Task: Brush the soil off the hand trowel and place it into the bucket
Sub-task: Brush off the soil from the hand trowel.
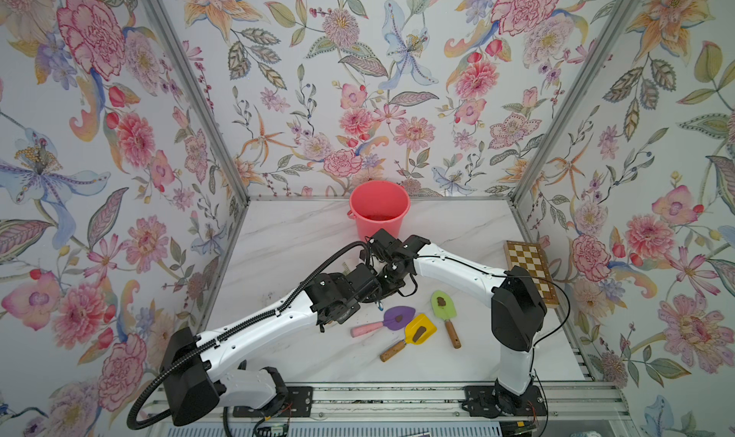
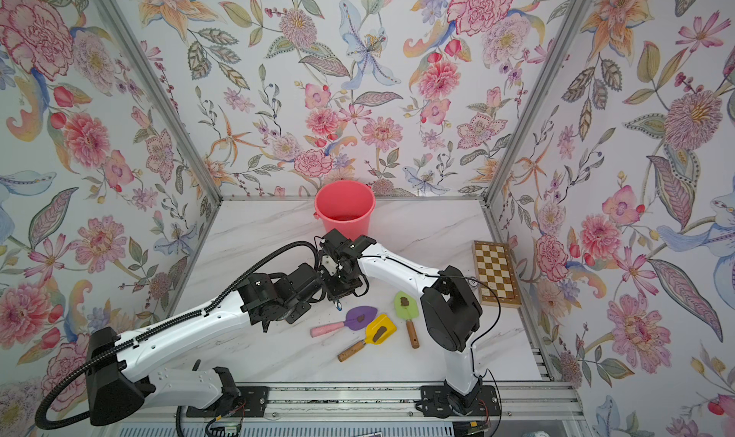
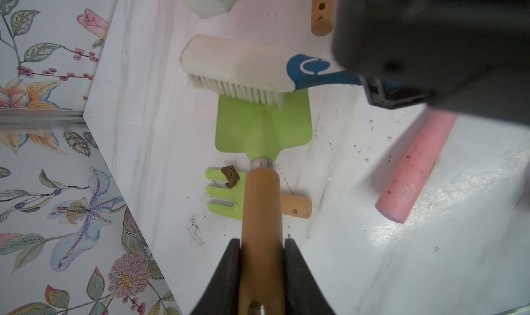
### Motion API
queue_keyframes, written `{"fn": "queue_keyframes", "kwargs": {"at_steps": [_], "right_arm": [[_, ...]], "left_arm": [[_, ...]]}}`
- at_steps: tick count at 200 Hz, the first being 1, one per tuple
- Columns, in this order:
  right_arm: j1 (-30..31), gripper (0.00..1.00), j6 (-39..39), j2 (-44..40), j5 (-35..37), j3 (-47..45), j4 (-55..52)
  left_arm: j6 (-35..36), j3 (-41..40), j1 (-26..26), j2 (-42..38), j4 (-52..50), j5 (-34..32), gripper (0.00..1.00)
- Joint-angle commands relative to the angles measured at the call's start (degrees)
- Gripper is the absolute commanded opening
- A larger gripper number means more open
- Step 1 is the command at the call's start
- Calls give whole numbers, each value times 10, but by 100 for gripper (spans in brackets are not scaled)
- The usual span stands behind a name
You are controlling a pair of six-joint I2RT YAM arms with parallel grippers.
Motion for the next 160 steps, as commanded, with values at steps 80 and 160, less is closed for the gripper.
{"fn": "queue_keyframes", "kwargs": {"at_steps": [80, 160], "right_arm": [[-72, 0, 19, -122, 31, -55, 31], [-7, 0, 47, -109, -68, -72, 81]], "left_arm": [[-9, 24, -8, -26, 4, -20, 10], [0, 54, -8, -22, 24, -46, 10]]}}
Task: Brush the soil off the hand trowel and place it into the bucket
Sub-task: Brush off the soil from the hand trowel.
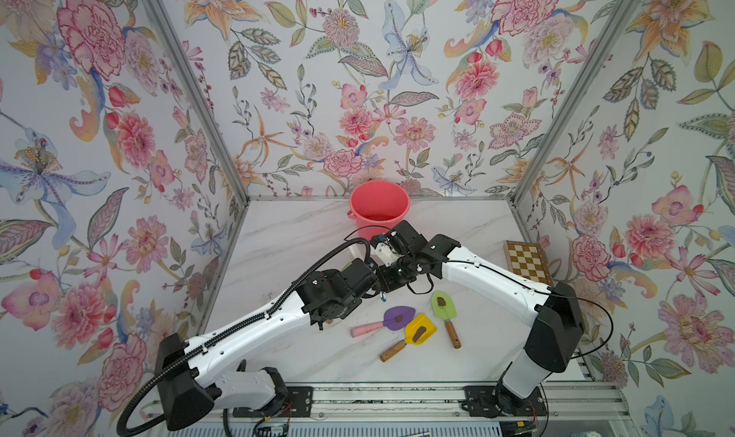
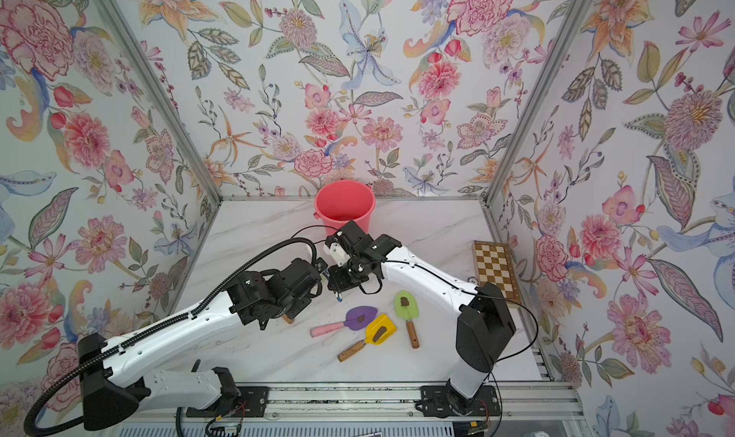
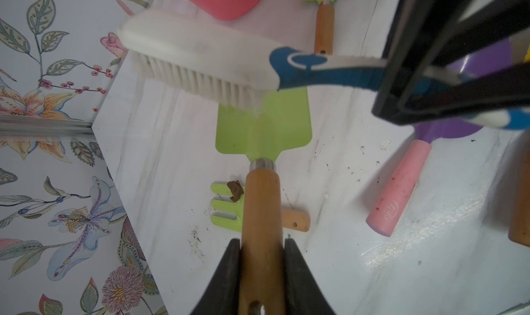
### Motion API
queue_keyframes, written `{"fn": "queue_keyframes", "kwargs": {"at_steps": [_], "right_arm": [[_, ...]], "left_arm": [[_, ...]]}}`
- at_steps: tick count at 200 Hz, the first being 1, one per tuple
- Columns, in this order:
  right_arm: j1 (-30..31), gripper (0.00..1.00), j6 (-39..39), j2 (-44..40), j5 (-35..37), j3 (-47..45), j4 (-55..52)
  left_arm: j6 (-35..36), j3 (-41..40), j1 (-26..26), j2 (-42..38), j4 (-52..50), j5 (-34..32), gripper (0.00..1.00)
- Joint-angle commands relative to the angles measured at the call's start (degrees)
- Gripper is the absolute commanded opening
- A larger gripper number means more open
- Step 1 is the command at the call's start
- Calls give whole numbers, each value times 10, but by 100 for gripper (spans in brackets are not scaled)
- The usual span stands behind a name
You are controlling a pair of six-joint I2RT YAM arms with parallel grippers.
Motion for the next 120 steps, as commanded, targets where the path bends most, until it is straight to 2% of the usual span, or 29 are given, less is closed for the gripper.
{"fn": "queue_keyframes", "kwargs": {"at_steps": [1, 34, 82, 103, 120], "right_arm": [[1, 0, 10, 13, -34, -10, 15], [-1, 0, -1, 30, -23, -20, 19], [-66, 0, -8, 93, 36, 5, 19], [-89, 0, -8, 88, 54, 6, 15], [-92, 0, -15, 57, 39, 4, 11]], "left_arm": [[3, 21, -8, -6, 12, -36, 10], [1, 30, -8, -7, 15, -30, 9], [-3, 37, -10, -16, 0, -39, 9], [1, 37, -10, -15, -2, -50, 9], [3, 39, -10, -12, -2, -51, 9]]}}
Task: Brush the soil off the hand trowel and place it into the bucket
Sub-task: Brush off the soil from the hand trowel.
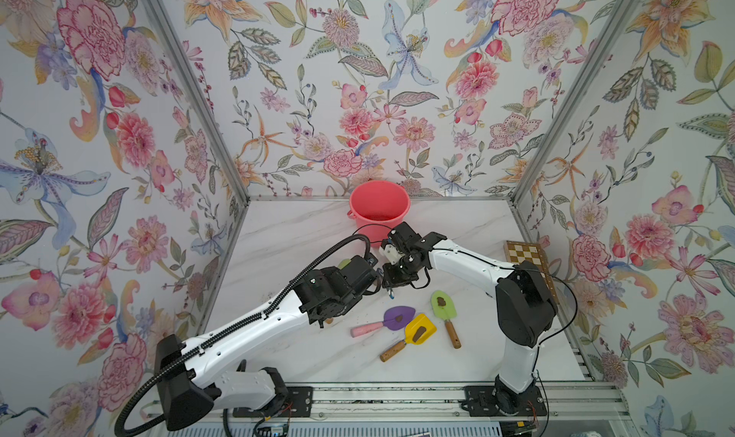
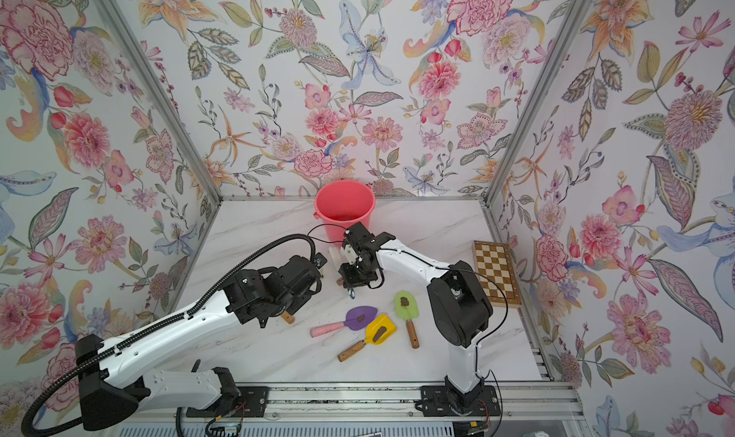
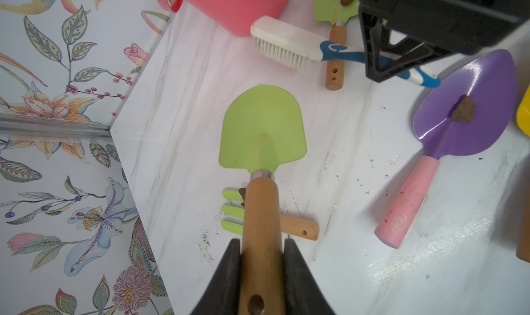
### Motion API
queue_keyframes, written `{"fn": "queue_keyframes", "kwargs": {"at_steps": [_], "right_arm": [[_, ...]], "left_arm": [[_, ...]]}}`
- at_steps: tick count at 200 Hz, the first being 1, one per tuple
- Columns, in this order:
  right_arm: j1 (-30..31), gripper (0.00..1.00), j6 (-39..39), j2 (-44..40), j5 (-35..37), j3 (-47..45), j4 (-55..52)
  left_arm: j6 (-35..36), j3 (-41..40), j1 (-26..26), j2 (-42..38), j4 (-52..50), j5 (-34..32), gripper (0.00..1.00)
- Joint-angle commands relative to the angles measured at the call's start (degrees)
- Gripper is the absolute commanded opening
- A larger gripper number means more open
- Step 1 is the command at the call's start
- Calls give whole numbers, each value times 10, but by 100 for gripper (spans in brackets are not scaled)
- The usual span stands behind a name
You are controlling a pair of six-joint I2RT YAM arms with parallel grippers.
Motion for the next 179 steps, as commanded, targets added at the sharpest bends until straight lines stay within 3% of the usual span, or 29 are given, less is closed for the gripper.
{"fn": "queue_keyframes", "kwargs": {"at_steps": [1, 50, 98, 144, 179], "right_arm": [[-2, 0, -15, -46, 5, 16, -6], [53, 0, -4, -115, -51, 10, -5], [92, 0, 13, -67, -69, 50, 3], [73, 0, 2, -26, -58, 36, 3], [17, 0, -4, 3, -18, 42, 4]], "left_arm": [[4, 20, -7, -10, 0, -30, 9], [17, 23, -7, 5, 9, -42, 9], [20, 32, -7, 6, 16, -45, 9], [10, 30, -8, -10, 11, -53, 9], [-2, 44, -7, -26, -15, -67, 8]]}}
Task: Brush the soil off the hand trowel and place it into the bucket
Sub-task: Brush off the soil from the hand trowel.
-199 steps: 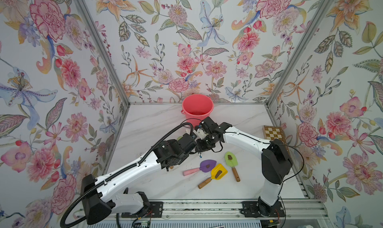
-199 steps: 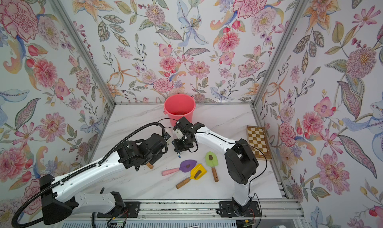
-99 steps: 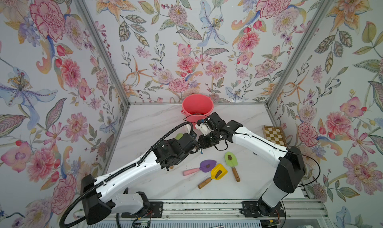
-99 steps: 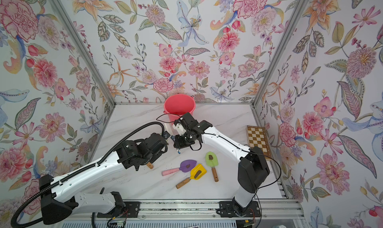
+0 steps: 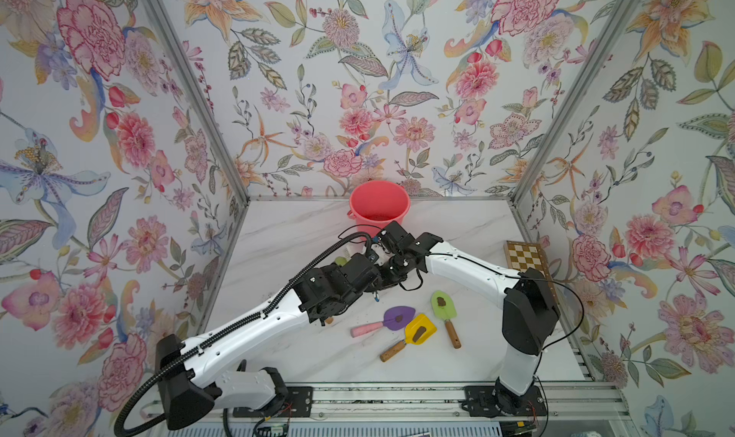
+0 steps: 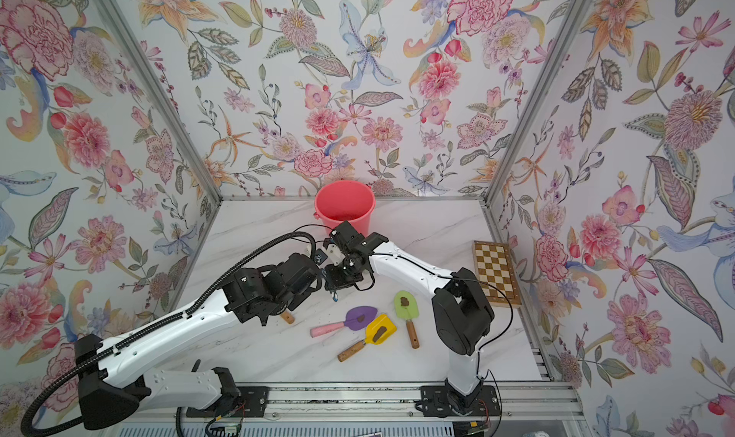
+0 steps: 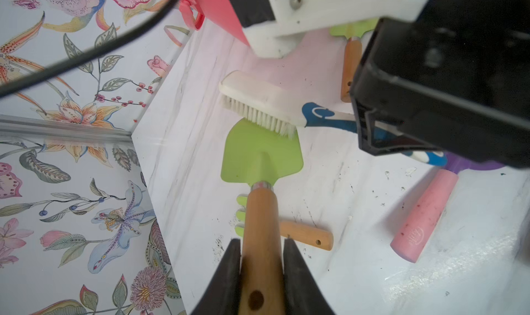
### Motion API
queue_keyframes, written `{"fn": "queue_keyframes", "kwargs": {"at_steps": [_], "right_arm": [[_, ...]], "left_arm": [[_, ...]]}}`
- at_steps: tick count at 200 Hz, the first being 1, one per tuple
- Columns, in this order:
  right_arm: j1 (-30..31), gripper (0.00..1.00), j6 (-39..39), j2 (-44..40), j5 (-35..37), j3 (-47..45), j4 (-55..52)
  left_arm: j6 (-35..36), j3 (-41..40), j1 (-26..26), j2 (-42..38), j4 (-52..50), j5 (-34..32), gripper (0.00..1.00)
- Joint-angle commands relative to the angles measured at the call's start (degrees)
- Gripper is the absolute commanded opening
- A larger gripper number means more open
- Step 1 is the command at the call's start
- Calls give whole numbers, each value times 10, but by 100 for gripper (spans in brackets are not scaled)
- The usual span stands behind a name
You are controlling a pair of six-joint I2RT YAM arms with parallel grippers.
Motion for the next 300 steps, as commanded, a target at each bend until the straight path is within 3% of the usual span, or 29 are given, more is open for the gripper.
{"fn": "queue_keyframes", "kwargs": {"at_steps": [1, 27, 47, 65, 98, 131, 158, 175, 203, 235, 300], "right_arm": [[-39, 0, -9, 15, 36, 4, 2], [-76, 0, -15, -3, 62, 29, 3], [-92, 0, -17, -34, 92, 24, 19], [-101, 0, -8, -70, 101, -5, 53], [-103, 0, 34, -154, 72, -111, 194], [-72, 0, 75, -209, 73, -189, 288], [-20, 0, 77, -227, 118, -226, 316], [1, 0, 92, -243, 135, -255, 350], [8, 0, 126, -254, 130, -290, 394], [14, 0, 128, -258, 135, -305, 409], [33, 0, 94, -297, 132, -336, 354]], "left_arm": [[-16, 31, -6, -27, -19, -31, 9], [-77, 75, 38, -13, -53, 38, 10], [-174, 127, 135, 19, -86, 204, 8], [-263, 140, 188, 27, -65, 340, 7], [-463, 85, 282, -2, 35, 546, 6], [-654, -2, 325, -52, 128, 615, 6], [-879, -132, 345, -107, 325, 661, 6], [-1007, -201, 349, -140, 439, 644, 5], [-998, -188, 361, -146, 382, 627, 5], [-1021, -190, 363, -143, 402, 622, 5], [-1016, -176, 364, -134, 400, 623, 5]]}}
